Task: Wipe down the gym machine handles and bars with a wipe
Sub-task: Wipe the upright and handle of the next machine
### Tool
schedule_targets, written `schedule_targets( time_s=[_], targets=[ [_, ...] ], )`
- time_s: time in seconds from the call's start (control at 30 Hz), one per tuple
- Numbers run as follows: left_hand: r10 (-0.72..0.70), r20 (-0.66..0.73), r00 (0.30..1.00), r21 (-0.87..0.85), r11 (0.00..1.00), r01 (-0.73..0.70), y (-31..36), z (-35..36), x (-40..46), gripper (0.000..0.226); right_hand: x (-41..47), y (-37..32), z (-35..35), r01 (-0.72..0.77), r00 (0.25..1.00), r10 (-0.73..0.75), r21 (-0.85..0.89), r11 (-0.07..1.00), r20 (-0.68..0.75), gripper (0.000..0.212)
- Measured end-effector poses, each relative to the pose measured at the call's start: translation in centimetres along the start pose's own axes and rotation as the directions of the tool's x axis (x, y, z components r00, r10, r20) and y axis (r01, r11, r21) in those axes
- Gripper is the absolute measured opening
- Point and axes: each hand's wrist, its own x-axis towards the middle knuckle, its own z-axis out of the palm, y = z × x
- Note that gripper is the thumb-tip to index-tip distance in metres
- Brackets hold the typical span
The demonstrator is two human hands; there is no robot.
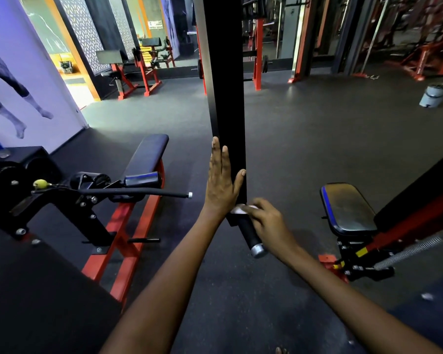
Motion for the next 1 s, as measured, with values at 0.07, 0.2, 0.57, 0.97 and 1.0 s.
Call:
schedule_targets(
  time_s=[0.07,0.2,0.57,0.97,1.0],
  targets=[
    [0.01,0.016,1.0,-0.003,1.0,-0.01,-0.1,-0.1,-0.1,0.076,1.4,0.2,0.9,0.04,0.991,-0.042,0.019,0.999,0.13,0.026],
    [0.017,0.015,1.0,-0.016,1.0,-0.017,-0.1,-0.2,-0.1,0.083,-2.1,2.0,1.3,-0.191,0.977,0.207,0.237,0.953,-0.047,0.031],
    [-0.013,0.051,0.999,-0.019,1.0,0.014,0.1,-0.5,-0.1,0.087,0.2,1.3,1.3,-0.696,0.462,0.52,0.657,-0.29,0.719,0.02],
    [0.034,0.067,0.997,-0.029,0.999,-0.032,-0.6,-0.5,-0.2,0.089,0.7,1.7,1.9,-0.694,0.479,0.405,0.619,-0.367,0.778,0.021],
    [0.044,0.068,0.997,-0.025,0.999,-0.042,-0.7,-0.5,-0.2,0.089,-0.2,1.7,1.6,-0.685,0.491,0.393,0.624,-0.377,0.777,0.021]
  ],
)
